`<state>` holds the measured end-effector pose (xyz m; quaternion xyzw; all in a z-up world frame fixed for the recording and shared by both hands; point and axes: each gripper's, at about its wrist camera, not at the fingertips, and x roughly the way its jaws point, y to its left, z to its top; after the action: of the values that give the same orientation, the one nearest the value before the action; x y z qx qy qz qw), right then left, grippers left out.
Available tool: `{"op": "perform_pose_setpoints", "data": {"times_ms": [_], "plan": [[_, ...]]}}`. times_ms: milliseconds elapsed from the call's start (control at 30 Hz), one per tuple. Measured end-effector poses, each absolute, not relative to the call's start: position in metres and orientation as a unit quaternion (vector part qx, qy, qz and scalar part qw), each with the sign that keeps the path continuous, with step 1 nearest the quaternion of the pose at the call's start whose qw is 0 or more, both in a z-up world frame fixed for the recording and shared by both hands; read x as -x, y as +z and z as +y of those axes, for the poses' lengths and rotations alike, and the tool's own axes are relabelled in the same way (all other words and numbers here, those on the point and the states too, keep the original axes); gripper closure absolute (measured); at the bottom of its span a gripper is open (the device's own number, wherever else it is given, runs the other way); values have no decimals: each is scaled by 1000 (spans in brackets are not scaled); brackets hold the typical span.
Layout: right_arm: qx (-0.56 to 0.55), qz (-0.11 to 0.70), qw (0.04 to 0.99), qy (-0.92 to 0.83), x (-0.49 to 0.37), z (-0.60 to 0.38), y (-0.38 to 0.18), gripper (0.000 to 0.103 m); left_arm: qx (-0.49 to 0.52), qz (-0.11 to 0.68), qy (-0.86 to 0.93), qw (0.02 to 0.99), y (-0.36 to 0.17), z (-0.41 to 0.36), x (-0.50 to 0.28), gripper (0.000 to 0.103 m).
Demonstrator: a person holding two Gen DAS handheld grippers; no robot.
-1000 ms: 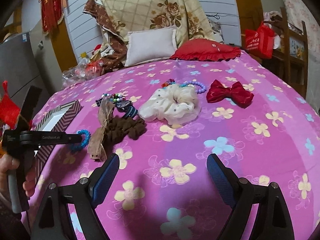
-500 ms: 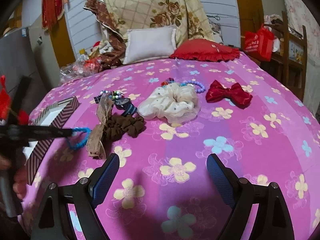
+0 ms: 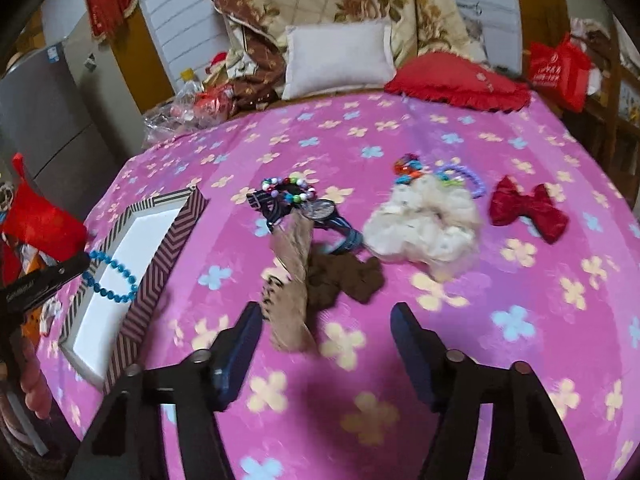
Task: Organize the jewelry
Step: 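Grasp the blue bead bracelet with the left tool while the right tool reaches the brown ribbon bow, then carry the bracelet and the brown bow into the white tray while both tools open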
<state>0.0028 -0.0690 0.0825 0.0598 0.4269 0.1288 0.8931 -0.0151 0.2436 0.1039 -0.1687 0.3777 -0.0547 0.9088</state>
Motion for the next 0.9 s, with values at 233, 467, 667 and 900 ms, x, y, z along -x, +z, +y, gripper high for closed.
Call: {"op": "perform_pose_setpoints", "data": {"times_ms": [233,467,667,900], "plan": [[-13,478,871,111,-56,-21,57,39,181,369,-30,911,100,296,-18,96],[46,507,858,69,-68,-9,41,88,169,366,19,915,85,335,-37,96],[77,475,874,63,-50,2,80,89,208,392,66,894,57,379,-51,96],[68,458,878,121,-41,57,128,89,239,394,78,884,50,405,-49,96]]}}
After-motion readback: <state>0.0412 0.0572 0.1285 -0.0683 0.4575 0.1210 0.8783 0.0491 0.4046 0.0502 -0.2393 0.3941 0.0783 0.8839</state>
